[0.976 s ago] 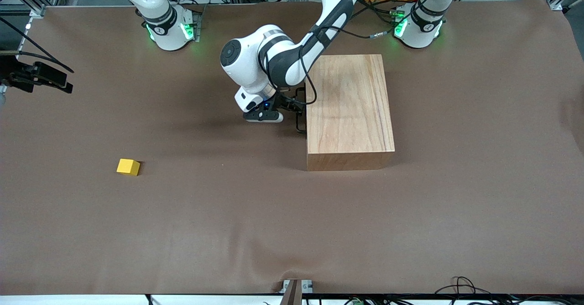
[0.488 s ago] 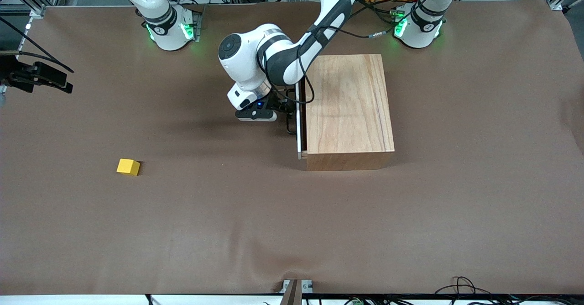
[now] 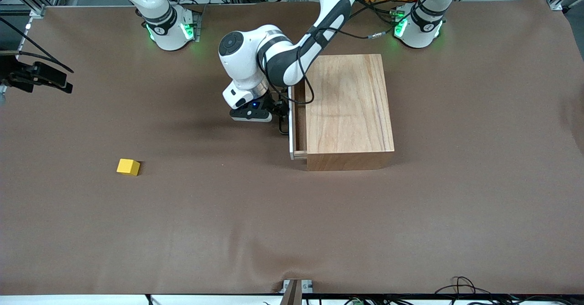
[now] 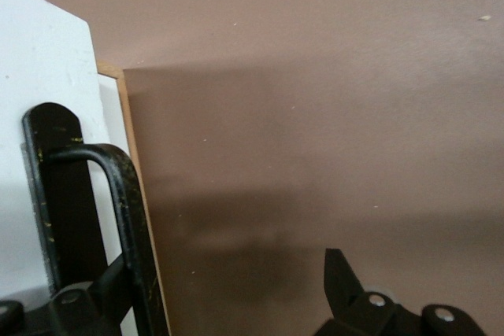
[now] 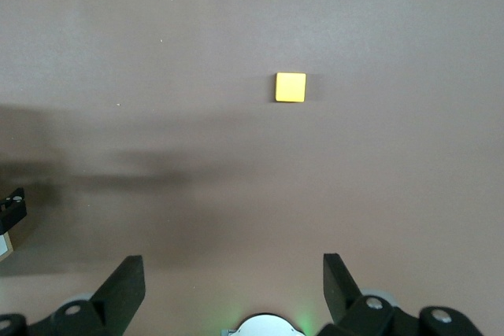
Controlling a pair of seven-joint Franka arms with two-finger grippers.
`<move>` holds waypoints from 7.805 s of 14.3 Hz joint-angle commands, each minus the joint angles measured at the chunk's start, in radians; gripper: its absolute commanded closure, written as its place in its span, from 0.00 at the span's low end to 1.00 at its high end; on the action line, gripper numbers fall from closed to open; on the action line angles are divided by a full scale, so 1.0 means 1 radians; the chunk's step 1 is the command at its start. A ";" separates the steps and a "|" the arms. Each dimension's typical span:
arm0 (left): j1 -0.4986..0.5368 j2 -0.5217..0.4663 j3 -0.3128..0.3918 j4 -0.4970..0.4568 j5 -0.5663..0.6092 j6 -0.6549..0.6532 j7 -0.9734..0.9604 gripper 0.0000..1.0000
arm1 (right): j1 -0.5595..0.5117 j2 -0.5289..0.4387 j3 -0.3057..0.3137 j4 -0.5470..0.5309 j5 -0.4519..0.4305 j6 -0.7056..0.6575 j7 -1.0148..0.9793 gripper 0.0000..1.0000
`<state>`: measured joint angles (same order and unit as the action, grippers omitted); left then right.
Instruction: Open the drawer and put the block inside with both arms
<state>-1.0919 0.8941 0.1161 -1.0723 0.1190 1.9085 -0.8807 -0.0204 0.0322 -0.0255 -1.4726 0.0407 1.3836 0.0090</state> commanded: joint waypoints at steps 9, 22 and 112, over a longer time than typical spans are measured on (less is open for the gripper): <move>0.000 0.071 -0.007 0.040 -0.085 0.248 0.005 0.00 | -0.018 -0.011 0.006 -0.008 0.016 -0.011 -0.006 0.00; -0.002 0.080 -0.006 0.048 -0.119 0.192 -0.006 0.00 | -0.019 -0.009 0.006 -0.008 0.016 -0.018 -0.006 0.00; 1.138 -0.954 -0.052 -0.468 -0.121 -0.433 0.848 0.00 | -0.090 0.416 0.018 -0.215 0.088 0.459 -0.168 0.67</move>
<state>0.0337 -0.0475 0.0715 -1.5537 0.0074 1.4953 -0.0542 -0.1225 0.5184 -0.0140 -1.7055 0.1156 1.9404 -0.1628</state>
